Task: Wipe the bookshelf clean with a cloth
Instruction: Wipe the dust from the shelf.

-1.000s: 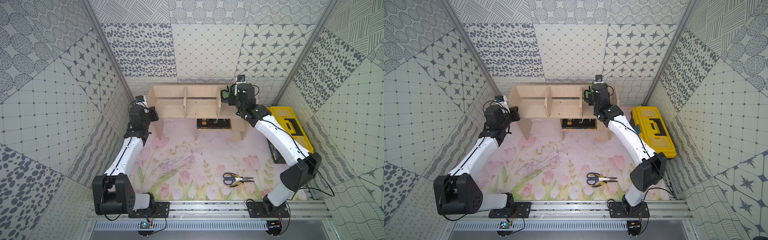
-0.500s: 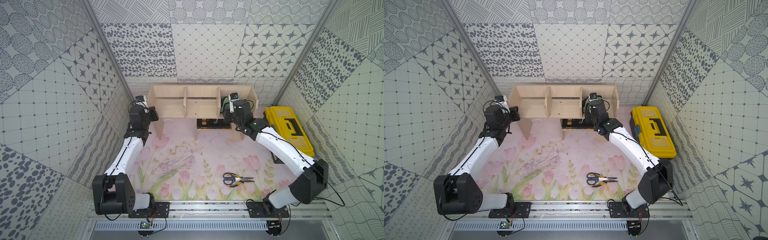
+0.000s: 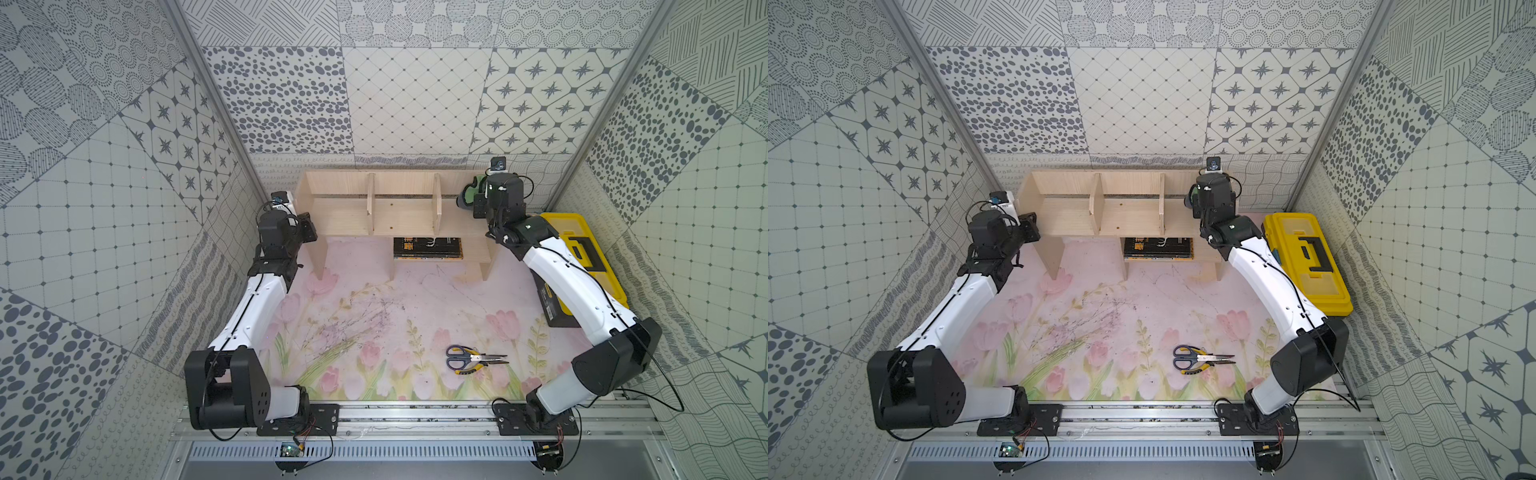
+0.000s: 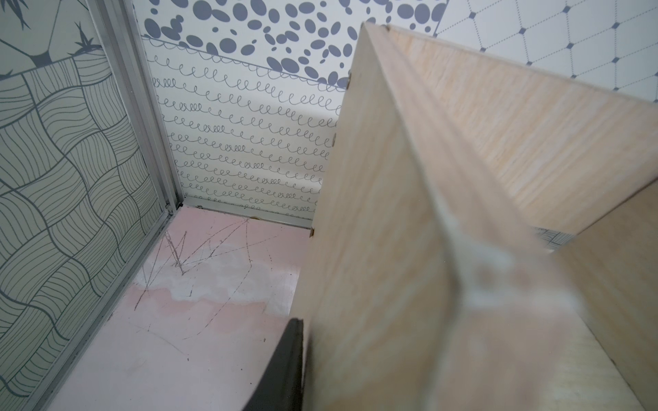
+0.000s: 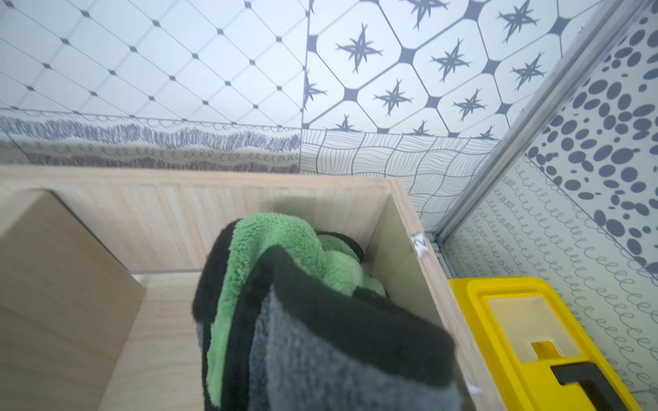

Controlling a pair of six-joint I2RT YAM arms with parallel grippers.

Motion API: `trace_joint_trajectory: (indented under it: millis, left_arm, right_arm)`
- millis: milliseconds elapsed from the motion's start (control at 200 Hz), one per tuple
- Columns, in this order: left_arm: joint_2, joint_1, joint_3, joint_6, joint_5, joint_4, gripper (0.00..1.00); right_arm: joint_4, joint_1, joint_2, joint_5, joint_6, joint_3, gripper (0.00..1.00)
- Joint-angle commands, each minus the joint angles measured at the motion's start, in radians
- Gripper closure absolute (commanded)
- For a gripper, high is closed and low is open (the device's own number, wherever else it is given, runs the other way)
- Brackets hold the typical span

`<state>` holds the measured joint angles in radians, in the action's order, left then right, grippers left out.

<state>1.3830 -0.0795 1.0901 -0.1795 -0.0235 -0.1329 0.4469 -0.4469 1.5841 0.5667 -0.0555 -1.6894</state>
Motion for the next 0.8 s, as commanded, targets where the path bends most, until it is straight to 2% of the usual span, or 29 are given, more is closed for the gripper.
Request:
trace_joint_trajectory:
  millis: [0,235,400,555,680,795]
  left_arm:
    - [0.012,0.004,-0.013,-0.198,-0.129,0.039,1.00]
    - [0.008,0.005,-0.013,-0.197,-0.129,0.040,1.00]
    - [0.011,0.005,-0.012,-0.201,-0.130,0.038,1.00]
    - [0.008,0.005,-0.017,-0.198,-0.125,0.035,1.00]
    - [0.014,0.005,-0.016,-0.202,-0.130,0.036,1.00]
    - [0.017,0.006,-0.016,-0.201,-0.130,0.035,1.00]
  right_arm:
    - [-0.083,-0.077,0.010,0.002,0.059,-0.115,1.00]
    - [-0.123,-0.296,0.099,0.087,0.259,-0.364,1.00]
    - [-0.086,-0.397,0.222,0.078,0.251,-0.457,1.00]
    - [-0.085,-0.458,0.303,0.154,0.210,-0.403,1.00]
    - [-0.080,-0.464,0.267,0.108,0.062,-0.264,1.00]
    - [-0.071,-0.464,0.212,0.061,-0.020,-0.131,1.00]
